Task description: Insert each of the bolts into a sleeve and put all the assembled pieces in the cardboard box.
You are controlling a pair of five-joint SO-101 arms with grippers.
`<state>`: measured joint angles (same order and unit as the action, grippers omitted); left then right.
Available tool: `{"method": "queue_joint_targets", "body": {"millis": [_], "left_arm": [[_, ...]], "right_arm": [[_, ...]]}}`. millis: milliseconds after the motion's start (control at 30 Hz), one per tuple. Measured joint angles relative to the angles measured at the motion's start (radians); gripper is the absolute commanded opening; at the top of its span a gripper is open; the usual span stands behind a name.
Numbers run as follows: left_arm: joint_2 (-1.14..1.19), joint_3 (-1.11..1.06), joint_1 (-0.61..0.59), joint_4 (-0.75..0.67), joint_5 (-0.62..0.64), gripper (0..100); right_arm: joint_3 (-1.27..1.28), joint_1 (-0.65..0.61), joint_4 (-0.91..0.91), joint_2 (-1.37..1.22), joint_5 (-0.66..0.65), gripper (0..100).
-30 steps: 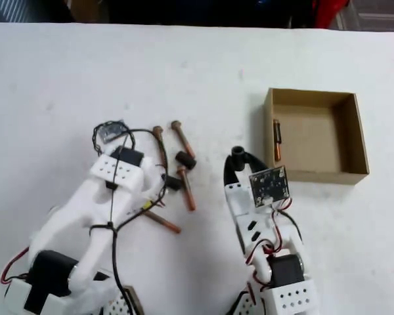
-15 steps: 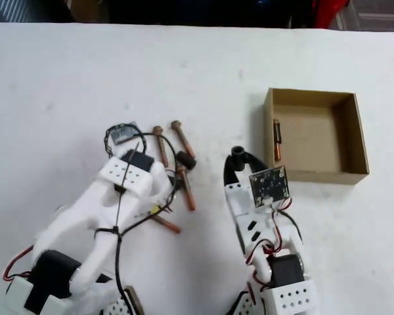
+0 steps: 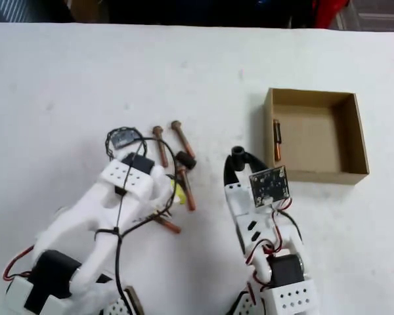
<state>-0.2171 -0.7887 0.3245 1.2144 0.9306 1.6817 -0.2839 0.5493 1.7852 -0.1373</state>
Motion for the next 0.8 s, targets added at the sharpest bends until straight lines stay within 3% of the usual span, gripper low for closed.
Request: {"method": "queue_joint_targets", "body": {"millis": [600,800], "left_arm": [[0.0,-0.106,-0.002,-0.124,0.0,37],[0.0,-0.106,-0.091,-0.166,0.0,37]], "right_arm": [[0.0,-0.002,0.0,0.0,0.0,1.7],[0.0,-0.002,0.0,0.0,0.0,1.7]]}}
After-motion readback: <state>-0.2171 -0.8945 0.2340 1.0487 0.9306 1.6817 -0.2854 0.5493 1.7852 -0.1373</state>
